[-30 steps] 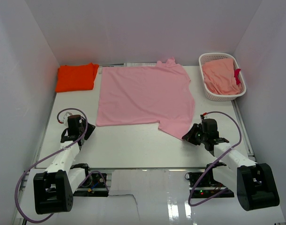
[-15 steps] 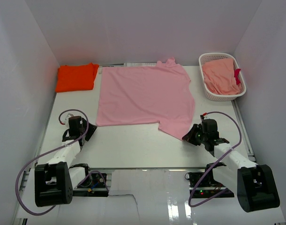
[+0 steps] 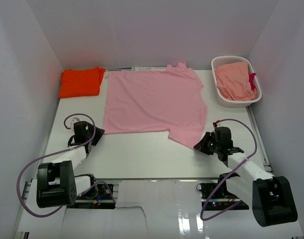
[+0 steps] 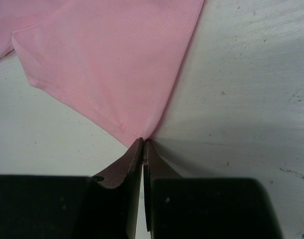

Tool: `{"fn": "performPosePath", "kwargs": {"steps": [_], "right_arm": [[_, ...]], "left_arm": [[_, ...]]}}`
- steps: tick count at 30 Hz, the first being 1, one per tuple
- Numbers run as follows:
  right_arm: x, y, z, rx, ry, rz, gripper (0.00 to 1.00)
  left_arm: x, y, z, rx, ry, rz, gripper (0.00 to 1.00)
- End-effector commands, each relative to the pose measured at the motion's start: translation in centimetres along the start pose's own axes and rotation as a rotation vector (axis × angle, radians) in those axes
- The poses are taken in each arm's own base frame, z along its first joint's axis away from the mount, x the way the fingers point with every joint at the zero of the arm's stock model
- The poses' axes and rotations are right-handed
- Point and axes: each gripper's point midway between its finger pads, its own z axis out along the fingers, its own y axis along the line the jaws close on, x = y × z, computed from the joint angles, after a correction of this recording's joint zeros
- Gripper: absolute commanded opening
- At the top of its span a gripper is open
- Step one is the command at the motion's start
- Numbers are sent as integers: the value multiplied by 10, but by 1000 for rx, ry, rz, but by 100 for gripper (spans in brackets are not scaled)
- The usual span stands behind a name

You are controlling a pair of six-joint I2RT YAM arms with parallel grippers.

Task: Fold and stack the t-shirts
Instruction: Grap the side of the flattened tshirt closest away from the robot with both arms

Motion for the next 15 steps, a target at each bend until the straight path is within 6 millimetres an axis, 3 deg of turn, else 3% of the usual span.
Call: {"fn": "performPosePath", "kwargs": {"steps": [1,15], "right_arm": [[4,-6,-1,13,7,-12,8],[3,-5,-2,13,0,-19,8]], "left_arm": [[10,15,3,-46,36,0,53],[27,24,15,-70,112,-12,41]]}}
